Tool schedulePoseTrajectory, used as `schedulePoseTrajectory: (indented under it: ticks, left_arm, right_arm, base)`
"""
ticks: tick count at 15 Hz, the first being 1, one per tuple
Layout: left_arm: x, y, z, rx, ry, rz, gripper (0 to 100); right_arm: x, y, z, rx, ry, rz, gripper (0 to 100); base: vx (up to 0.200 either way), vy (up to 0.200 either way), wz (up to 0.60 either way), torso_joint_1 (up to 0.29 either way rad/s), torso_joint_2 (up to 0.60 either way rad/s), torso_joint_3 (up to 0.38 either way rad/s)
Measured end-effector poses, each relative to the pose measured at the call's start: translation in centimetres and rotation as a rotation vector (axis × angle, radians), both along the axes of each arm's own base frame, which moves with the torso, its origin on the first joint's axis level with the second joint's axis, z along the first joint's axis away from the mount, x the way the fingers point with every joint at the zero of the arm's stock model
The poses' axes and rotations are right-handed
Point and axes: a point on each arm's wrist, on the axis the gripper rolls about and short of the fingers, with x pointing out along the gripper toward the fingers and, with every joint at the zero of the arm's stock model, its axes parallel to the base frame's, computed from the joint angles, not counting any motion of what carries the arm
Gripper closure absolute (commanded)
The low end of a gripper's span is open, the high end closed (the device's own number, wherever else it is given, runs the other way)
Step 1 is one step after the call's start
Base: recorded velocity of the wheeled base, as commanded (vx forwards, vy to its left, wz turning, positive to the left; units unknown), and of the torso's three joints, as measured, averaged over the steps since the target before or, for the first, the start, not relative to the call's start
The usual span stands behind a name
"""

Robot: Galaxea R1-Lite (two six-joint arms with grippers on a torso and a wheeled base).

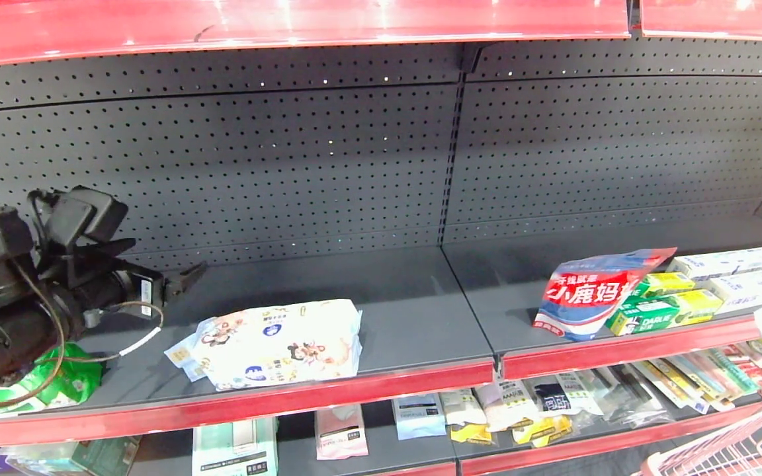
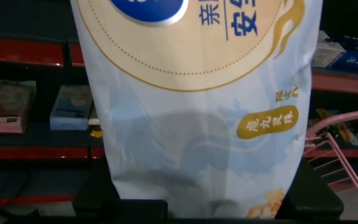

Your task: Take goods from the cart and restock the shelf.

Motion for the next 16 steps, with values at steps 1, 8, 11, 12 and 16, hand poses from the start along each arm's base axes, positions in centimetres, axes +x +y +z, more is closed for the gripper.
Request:
schedulePoseTrajectory:
  ticks: [1,8,11,12,16]
  left_arm:
    - [-0.7,0.1,-0.3,-0.037,-0.004,0.033,0]
    - [-10.6,0.5,-0.3,-0.117,0.034,-0.012,0]
    - [-17.2,0.8,-0.7,-0.129,0.141,-0.054,0]
    - [-19.7,1.0,-1.0,-0.132,0.192,-0.060,0]
    - [-25.7,1.4,-0.6,-0.150,0.093,-0.044,0]
  right_arm:
    - [0.0,0.0,-0.1,0.001,0.003,-0.002,100]
    - [0.2,0.0,-0.3,0.004,0.023,-0.002,100]
    - [0.5,0.1,0.5,-0.003,0.041,0.023,100]
    - [0.7,0.1,1.1,-0.013,0.050,0.032,100]
    - [1.4,0.2,2.9,-0.044,0.076,0.048,100]
  base:
    - [0.000,0.000,0.00,0.000,0.00,0.000]
    - [0.000,0.000,0.00,0.000,0.00,0.000]
    - [0.000,0.000,0.00,0.000,0.00,0.000]
    - [0.000,0.000,0.00,0.000,0.00,0.000]
    - [0.000,0.000,0.00,0.000,0.00,0.000]
